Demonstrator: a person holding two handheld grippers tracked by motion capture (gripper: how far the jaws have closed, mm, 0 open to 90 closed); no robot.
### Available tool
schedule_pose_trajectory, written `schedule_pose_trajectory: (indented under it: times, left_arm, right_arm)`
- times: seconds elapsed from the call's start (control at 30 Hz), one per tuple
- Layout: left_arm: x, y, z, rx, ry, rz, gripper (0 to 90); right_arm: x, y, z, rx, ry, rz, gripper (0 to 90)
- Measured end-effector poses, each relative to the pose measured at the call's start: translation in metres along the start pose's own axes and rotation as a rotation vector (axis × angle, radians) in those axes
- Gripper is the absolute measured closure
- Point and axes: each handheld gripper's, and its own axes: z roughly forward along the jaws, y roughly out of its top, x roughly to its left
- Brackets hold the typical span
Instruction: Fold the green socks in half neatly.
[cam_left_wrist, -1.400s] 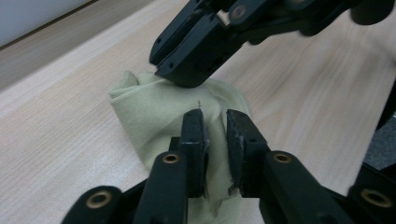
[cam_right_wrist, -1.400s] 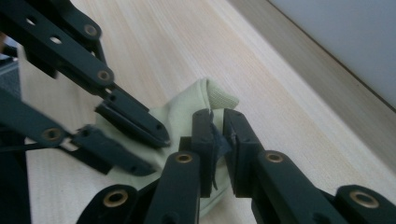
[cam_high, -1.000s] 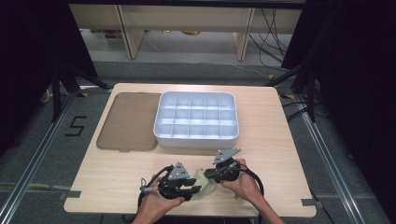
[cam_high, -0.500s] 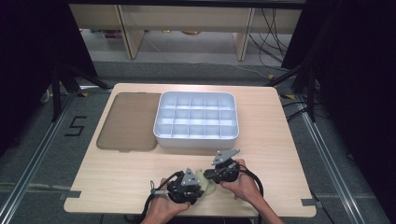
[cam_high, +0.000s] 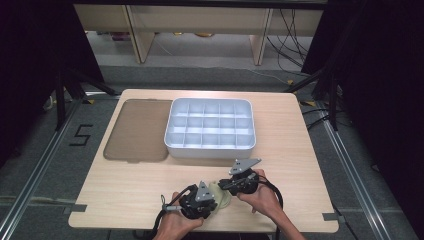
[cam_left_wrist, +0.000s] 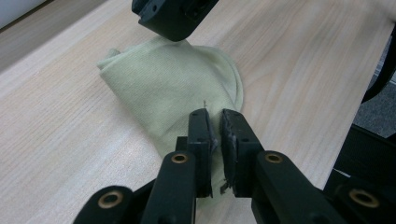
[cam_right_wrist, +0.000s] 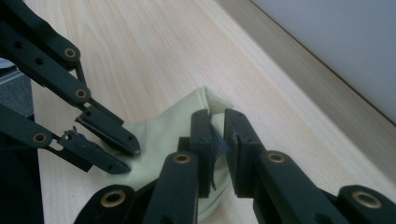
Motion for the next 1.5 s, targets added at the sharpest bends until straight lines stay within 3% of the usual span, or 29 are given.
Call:
schedule_pose_trajectory:
  times: [0.07,0.13,0.2,0.3,0.4,0.43,0.67,0.83,0.93,1.0,1.03,1.13,1.17,1.27,1.37,1.5]
  left_arm:
    - [-0.002,0.0,0.001,-0.009,0.0,-0.029,81.9]
    - [0.0,0.0,0.0,0.0,0.001,0.002,81.9]
    - [0.0,0.0,0.0,0.001,-0.003,-0.005,81.9]
    - [0.0,0.0,0.0,0.001,-0.014,-0.006,81.9]
    - [0.0,0.0,0.0,0.001,-0.009,-0.006,81.9]
    - [0.0,0.0,0.0,0.003,-0.001,-0.003,81.9]
    - [-0.001,0.0,0.001,0.002,0.005,-0.005,81.8]
    - [-0.002,0.0,0.0,-0.001,0.002,0.004,81.7]
    - [-0.002,-0.001,0.0,0.002,0.015,0.01,81.7]
    - [-0.003,-0.001,0.0,0.001,0.01,0.012,81.7]
    - [-0.004,-0.001,0.001,0.0,0.01,-0.005,81.7]
    - [-0.004,-0.001,0.001,0.002,0.02,0.004,81.6]
    - [-0.004,-0.001,0.001,0.001,0.02,0.003,81.6]
    - [-0.005,-0.001,0.001,0.0,0.017,0.003,81.6]
    - [-0.004,-0.001,0.0,0.003,0.026,0.033,81.5]
    - [-0.006,-0.002,0.001,-0.005,0.022,0.007,81.4]
  right_arm:
    - [0.0,0.001,-0.001,0.001,0.004,0.001,81.5]
    - [0.001,0.002,-0.003,-0.005,0.009,0.006,81.1]
    - [-0.001,0.004,-0.005,-0.015,0.007,0.0,78.8]
    - [-0.004,0.007,-0.007,-0.023,0.006,0.014,71.0]
    - [-0.004,0.007,-0.004,-0.003,0.043,0.055,60.1]
    - [-0.006,0.008,-0.002,-0.004,0.037,0.04,56.3]
    - [-0.003,0.007,0.014,0.046,0.03,0.079,47.0]
    - [-0.001,0.005,0.02,0.054,0.024,0.098,47.4]
    - [0.0,0.005,0.024,0.081,0.011,0.064,46.8]
    - [0.003,0.005,0.025,0.107,0.027,0.086,46.8]
    - [0.001,0.005,0.028,0.1,0.027,0.056,46.8]
    - [0.001,0.004,0.028,0.122,0.022,0.099,45.9]
    - [0.002,0.003,0.029,0.129,0.043,0.132,45.3]
    - [-0.002,0.002,0.031,0.125,0.048,0.133,45.0]
    - [-0.003,0.0,0.031,0.114,0.073,0.138,49.4]
    - [-0.003,0.0,0.031,0.109,0.093,0.137,56.3]
